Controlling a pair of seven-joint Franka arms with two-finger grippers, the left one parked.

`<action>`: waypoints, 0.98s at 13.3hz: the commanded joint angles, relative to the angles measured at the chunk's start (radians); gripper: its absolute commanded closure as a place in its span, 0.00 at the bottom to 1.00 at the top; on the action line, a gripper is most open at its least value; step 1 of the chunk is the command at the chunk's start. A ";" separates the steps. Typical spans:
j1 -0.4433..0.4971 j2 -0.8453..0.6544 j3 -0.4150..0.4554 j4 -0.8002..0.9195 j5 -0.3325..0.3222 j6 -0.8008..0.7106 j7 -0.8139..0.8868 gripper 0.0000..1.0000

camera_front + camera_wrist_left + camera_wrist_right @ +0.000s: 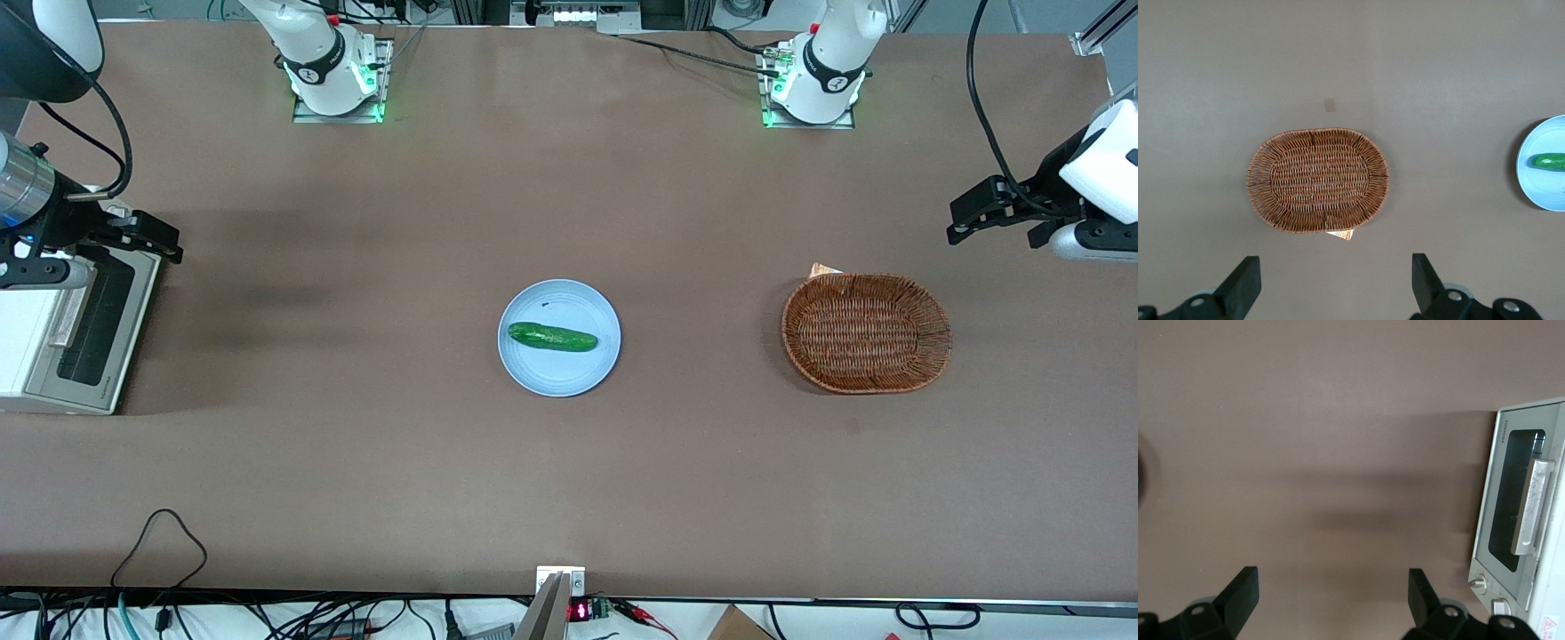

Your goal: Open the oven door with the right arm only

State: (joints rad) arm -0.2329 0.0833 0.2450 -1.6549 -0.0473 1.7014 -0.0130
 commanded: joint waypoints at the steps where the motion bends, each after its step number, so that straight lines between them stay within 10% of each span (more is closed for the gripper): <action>1: 0.001 0.004 0.002 0.015 0.006 -0.012 -0.013 0.01; 13: 0.001 0.007 -0.001 0.014 0.007 -0.016 0.056 0.01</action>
State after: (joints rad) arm -0.2328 0.0840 0.2449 -1.6549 -0.0472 1.6997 0.0343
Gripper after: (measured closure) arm 0.009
